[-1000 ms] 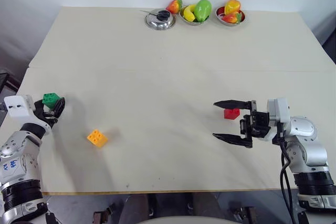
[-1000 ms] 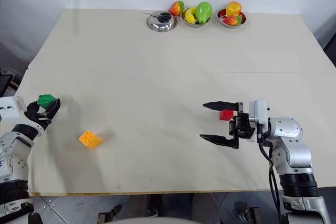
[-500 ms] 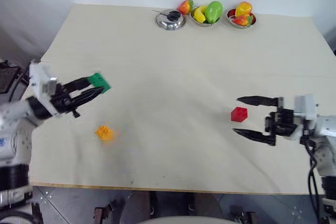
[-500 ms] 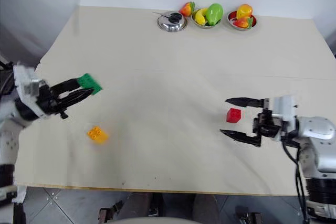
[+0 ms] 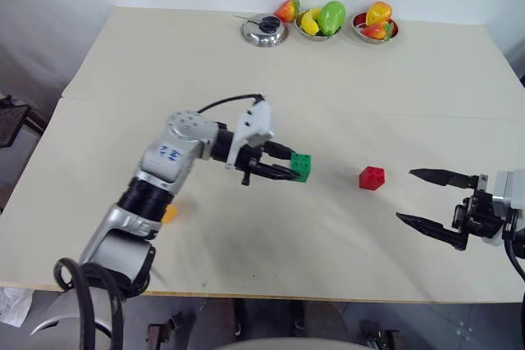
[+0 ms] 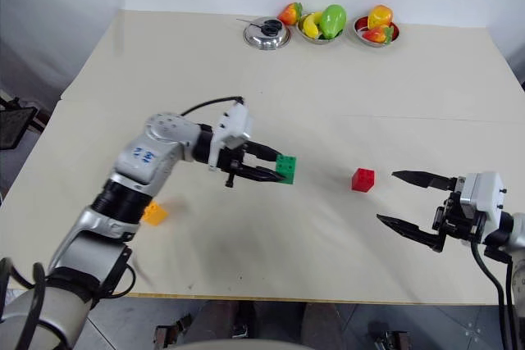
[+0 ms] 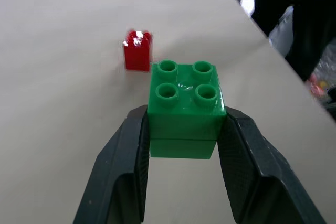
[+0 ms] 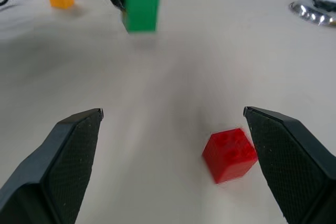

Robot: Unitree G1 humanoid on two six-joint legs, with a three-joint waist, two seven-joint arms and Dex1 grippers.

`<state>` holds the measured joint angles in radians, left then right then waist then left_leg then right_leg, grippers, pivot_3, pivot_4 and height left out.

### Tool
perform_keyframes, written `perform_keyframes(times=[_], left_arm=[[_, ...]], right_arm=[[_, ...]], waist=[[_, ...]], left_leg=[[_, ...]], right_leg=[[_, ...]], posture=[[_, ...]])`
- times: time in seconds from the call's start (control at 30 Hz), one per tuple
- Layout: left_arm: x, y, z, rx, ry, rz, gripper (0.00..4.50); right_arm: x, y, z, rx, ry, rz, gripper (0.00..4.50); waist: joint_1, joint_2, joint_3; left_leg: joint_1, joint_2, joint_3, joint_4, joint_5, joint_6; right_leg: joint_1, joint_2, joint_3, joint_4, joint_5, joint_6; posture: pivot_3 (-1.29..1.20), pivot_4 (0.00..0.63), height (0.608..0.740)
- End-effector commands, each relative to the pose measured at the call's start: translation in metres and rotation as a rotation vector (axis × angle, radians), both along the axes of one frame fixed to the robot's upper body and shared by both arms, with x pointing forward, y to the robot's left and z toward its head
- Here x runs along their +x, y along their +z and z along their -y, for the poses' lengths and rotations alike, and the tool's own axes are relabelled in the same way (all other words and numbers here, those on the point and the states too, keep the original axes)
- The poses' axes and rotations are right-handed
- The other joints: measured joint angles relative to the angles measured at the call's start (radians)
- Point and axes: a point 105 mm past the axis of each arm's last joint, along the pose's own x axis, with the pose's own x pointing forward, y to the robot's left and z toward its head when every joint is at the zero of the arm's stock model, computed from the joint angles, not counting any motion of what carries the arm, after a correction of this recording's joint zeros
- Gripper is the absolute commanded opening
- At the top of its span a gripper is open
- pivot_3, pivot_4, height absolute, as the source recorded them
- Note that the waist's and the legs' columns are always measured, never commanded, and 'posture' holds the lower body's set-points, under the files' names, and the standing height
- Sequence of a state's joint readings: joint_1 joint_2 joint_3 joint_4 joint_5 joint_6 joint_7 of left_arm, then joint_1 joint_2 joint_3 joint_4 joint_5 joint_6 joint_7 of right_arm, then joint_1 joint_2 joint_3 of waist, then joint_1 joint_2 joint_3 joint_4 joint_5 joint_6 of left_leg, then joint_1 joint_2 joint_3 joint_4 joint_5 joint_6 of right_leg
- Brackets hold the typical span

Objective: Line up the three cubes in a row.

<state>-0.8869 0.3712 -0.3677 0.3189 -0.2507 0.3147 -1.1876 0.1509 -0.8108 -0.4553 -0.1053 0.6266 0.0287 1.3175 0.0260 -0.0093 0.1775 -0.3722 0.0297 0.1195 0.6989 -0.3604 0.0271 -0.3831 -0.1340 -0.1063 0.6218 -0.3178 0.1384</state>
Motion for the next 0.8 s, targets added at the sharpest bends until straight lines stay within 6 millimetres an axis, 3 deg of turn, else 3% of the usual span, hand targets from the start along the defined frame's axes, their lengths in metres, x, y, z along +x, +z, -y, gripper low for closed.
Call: perform_keyframes(times=[0.03, 0.2, 0.43, 0.67, 0.8], left_arm=[[0.017, -0.004, 0.013, 0.019, 0.042, 0.075, 1.47], [0.028, -0.018, 0.031, 0.029, 0.036, 0.056, 1.47], [0.027, -0.033, 0.036, 0.061, 0.003, 0.026, 1.47], [0.034, -0.039, 0.037, 0.064, 0.042, 0.021, 1.47], [0.037, -0.025, 0.04, -0.012, 0.046, 0.087, 2.77]], right_arm=[[-0.008, 0.007, 0.004, 0.003, -0.039, 0.043, 4.5], [-0.018, -0.002, 0.013, 0.002, -0.087, 0.016, 4.5], [-0.03, -0.015, 0.035, -0.005, -0.171, -0.003, 4.5], [-0.028, -0.014, 0.032, 0.007, -0.177, 0.013, 4.5], [-0.025, -0.013, 0.028, 0.014, -0.164, 0.018, 4.5]], waist=[[0.001, 0.0, 0.0], [0.001, 0.0, 0.0], [0.0, 0.0, 0.0], [0.001, 0.0, 0.0], [0.0, 0.0, 0.0]], left_leg=[[0.0, 0.0, 0.0, 0.0, 0.0, 0.0], [0.0, 0.0, -0.001, 0.0, 0.0, 0.0], [0.0, 0.0, -0.001, 0.0, 0.0, 0.001], [0.0, 0.0, -0.002, 0.001, 0.0, 0.001], [0.0, 0.0, -0.003, 0.001, 0.0, 0.001]], right_leg=[[0.0, 0.0, 0.0, 0.0, 0.0, 0.0], [0.0, 0.0, 0.0, -0.001, 0.001, 0.001], [0.0, 0.0, 0.0, -0.001, 0.001, 0.001], [0.001, -0.002, 0.0, -0.001, 0.001, 0.001], [0.0, -0.002, 0.0, -0.001, 0.001, 0.001]], posture=[[0.0, 0.15, 0.74], [0.0, 0.15, 0.74], [0.0, 0.15, 0.74], [0.0, 0.15, 0.74], [0.0, 0.15, 0.74]])
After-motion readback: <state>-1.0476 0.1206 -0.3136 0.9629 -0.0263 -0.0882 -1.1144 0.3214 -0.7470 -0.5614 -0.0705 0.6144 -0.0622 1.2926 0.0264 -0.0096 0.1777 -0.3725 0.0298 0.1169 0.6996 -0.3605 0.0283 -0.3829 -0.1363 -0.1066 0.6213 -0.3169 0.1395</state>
